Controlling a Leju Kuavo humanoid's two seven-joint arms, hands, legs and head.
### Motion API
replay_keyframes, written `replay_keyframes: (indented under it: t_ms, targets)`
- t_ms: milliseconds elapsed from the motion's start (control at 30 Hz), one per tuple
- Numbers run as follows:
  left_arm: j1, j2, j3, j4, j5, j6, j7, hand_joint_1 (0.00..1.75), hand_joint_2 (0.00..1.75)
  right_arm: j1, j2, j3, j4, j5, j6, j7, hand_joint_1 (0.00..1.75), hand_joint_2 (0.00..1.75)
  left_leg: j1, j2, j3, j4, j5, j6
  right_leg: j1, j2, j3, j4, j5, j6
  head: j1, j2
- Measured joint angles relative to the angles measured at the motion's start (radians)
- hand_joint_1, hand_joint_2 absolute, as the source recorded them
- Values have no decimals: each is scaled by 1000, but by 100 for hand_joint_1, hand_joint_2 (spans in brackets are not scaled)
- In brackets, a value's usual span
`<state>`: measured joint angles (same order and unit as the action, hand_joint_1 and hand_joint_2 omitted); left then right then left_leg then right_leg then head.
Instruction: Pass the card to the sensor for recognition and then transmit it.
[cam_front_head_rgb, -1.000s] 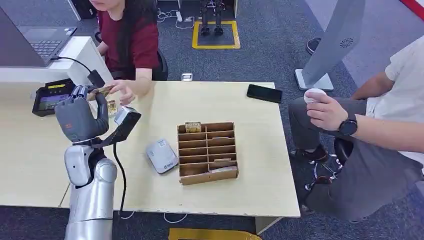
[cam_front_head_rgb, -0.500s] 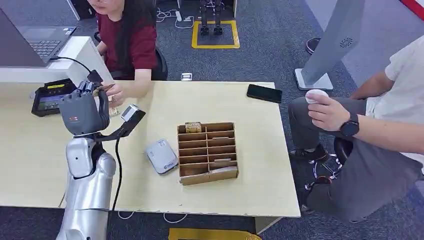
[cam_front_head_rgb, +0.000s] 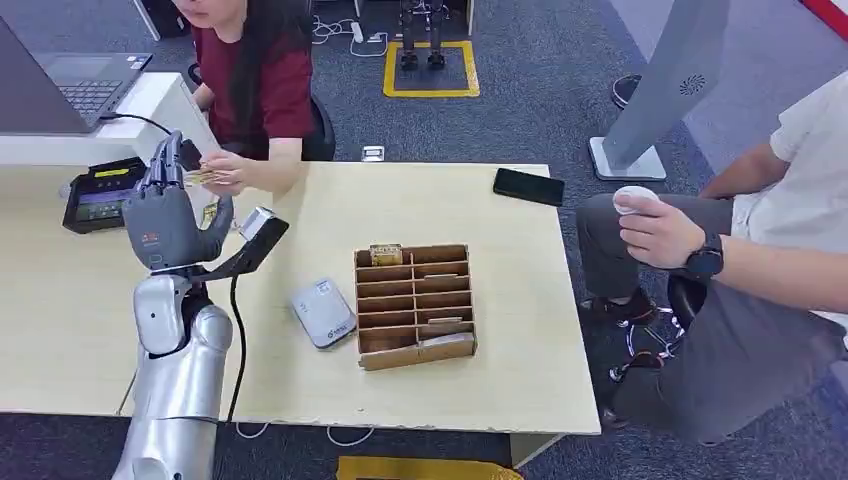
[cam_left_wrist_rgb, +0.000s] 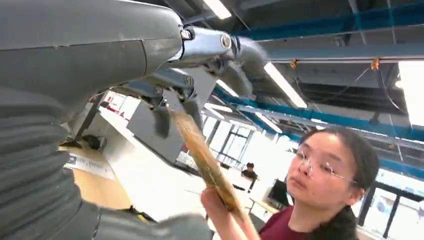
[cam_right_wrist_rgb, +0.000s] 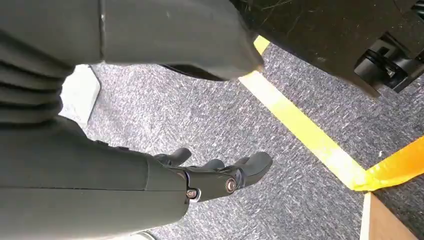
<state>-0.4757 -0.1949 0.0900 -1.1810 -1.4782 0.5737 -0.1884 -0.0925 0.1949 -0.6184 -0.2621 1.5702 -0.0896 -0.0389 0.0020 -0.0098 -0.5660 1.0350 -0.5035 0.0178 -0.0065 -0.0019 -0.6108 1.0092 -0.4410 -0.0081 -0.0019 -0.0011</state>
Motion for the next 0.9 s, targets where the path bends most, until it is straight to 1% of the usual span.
replay_keyframes:
  t_ms: [467, 533, 567, 600, 667, 733, 767, 800, 867, 900]
  targets:
    - [0, -2, 0, 0, -3, -10, 3, 0, 175, -5, 0, 0, 1, 0, 0, 0, 0, 175, 0, 0, 0, 0, 0, 0, 0, 0, 0, 0, 0, 0, 0, 0]
    - [0, -2, 0, 0, 5, -17, 3, 0, 175, -6, 0, 0, 1, 0, -2, 0, 0, 175, 0, 0, 0, 0, 0, 0, 0, 0, 0, 0, 0, 0, 0, 0]
    - [0, -3, 0, 0, 32, -37, -3, 0, 175, -6, 0, 0, 1, -3, -3, 0, 0, 175, 0, 0, 0, 0, 0, 0, 0, 0, 0, 0, 0, 0, 0, 0]
    - [3, -4, 0, -1, 72, -67, -20, 0, 175, -7, 0, 0, 1, -6, -5, -1, 0, 175, 0, 0, 0, 0, 0, 0, 0, 0, 0, 0, 0, 0, 0, 0]
    - [34, -20, 0, -36, 259, -229, -89, 0, 175, -6, 0, -5, 1, -24, -8, -6, 0, 175, 0, 1, 0, 0, 0, 0, 0, 0, 0, 0, 0, 0, 0, 0]
    - [107, -30, -13, -106, 434, -418, -152, 0, 175, -3, 0, -18, 1, -45, -16, -16, 0, 175, 0, 4, 0, 0, -1, 1, 0, 2, 0, 0, 0, 0, 0, 0]
    - [156, -29, -36, -149, 492, -478, -182, 0, 175, 0, -3, -28, 1, -52, -18, -17, 0, 175, 0, 5, 0, 0, -2, 0, 0, 3, 0, 0, 0, 0, 0, 0]
    - [211, -25, -67, -196, 538, -525, -209, 0, 175, 3, -5, -37, 1, -59, -19, -17, 0, 175, 0, 6, 0, 0, -3, 1, 0, 4, -1, 0, -1, 1, 0, 0]
    - [315, -10, -144, -279, 587, -559, -230, 0, 175, 8, -7, -58, 1, -70, -21, -7, 0, 175, 0, 6, 0, 0, -5, 2, 0, 4, -2, -1, -2, 1, 0, 0]
    - [363, 4, -189, -311, 599, -560, -230, 0, 175, 9, -8, -68, 1, -72, -22, 0, 0, 175, 0, 6, 0, 0, -5, 2, 0, 4, -2, -1, -3, 1, 0, 0]
